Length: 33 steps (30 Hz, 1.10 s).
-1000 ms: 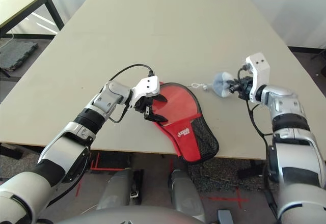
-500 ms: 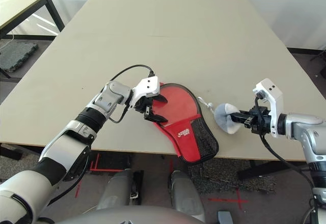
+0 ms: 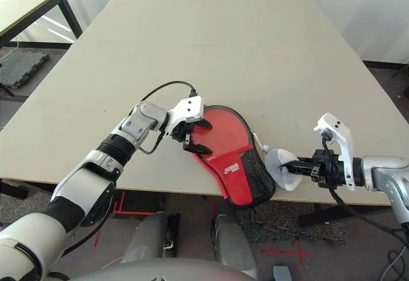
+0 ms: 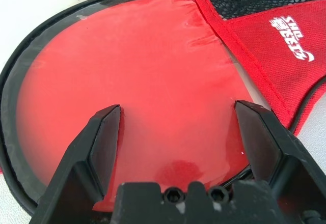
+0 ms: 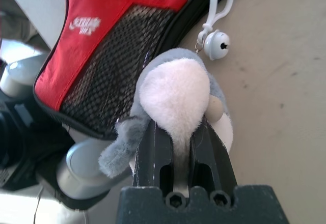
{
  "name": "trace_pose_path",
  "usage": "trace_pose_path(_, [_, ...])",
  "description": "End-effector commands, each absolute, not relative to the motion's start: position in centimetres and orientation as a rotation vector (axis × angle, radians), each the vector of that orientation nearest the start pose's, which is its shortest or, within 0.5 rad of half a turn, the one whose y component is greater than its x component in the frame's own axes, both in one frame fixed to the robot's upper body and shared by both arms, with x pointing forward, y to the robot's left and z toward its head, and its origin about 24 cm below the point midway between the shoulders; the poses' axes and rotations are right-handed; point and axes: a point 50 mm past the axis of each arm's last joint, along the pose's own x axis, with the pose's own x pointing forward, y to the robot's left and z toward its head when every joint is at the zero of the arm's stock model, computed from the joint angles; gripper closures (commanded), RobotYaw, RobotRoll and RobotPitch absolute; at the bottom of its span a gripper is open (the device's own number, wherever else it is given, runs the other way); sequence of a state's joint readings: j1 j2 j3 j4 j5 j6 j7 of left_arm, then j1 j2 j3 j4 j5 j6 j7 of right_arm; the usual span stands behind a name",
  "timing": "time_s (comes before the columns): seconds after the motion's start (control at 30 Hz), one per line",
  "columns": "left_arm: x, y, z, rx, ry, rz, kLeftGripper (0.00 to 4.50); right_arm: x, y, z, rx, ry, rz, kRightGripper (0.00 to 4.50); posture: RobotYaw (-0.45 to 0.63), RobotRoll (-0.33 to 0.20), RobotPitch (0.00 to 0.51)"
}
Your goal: Store the ping-pong paddle in its case and zip it.
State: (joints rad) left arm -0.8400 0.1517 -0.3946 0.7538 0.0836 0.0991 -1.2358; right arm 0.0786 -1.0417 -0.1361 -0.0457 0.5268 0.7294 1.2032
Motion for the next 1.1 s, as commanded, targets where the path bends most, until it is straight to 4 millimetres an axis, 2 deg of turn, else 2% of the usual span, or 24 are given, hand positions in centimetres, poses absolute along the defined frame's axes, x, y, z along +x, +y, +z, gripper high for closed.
trace_pose_path(0.03, [33.0,5.0,6.5,0.531,0.477,-1.526,0.00,17.2,-30.8,7.1,0.025,1.049,0.903,4.44,-0.09,0.000,0.085])
trace_pose_path(0.23, [32.9,4.6,6.6,0.523,0.466,-1.525,0.00,15.9,-31.3,6.9,0.035,1.110,0.900,4.44,-0.09,0.000,0.087])
trace_pose_path(0.4, [32.6,4.2,6.5,0.514,0.464,-1.535,0.00,14.2,-33.5,6.4,0.005,1.205,0.830,4.44,-0.10,0.000,0.090])
trace_pose_path(0.5, [32.6,4.2,6.5,0.511,0.464,-1.535,0.00,14.0,-33.9,6.6,0.032,1.194,0.812,4.44,-0.10,0.000,0.090])
trace_pose_path(0.6, [32.6,4.1,6.5,0.507,0.464,-1.535,0.00,14.5,-34.3,7.0,0.034,1.136,0.773,4.44,-0.10,0.000,0.090])
trace_pose_path(0.77, [32.6,4.0,6.5,0.501,0.461,-1.539,0.00,16.3,-34.6,9.1,0.111,0.967,0.734,2.60,-0.10,0.000,0.088])
trace_pose_path(0.87, [32.5,4.0,6.7,0.486,0.454,-1.544,0.00,17.9,-34.6,11.9,0.216,0.776,0.733,1.42,-0.10,0.000,0.086])
trace_pose_path(0.97, [32.5,3.9,7.1,0.469,0.441,-1.549,0.00,19.3,-34.9,14.2,0.248,0.628,0.709,0.26,-0.10,0.000,0.084])
trace_pose_path(1.0, [32.6,3.9,7.3,0.456,0.434,-1.549,0.00,19.9,-35.0,14.9,0.257,0.569,0.694,0.02,-0.10,0.000,0.084])
trace_pose_path(1.1, [32.6,3.8,8.2,0.382,0.414,-1.543,0.00,21.3,-34.9,16.2,0.298,0.429,0.663,0.02,-0.09,0.000,0.082])
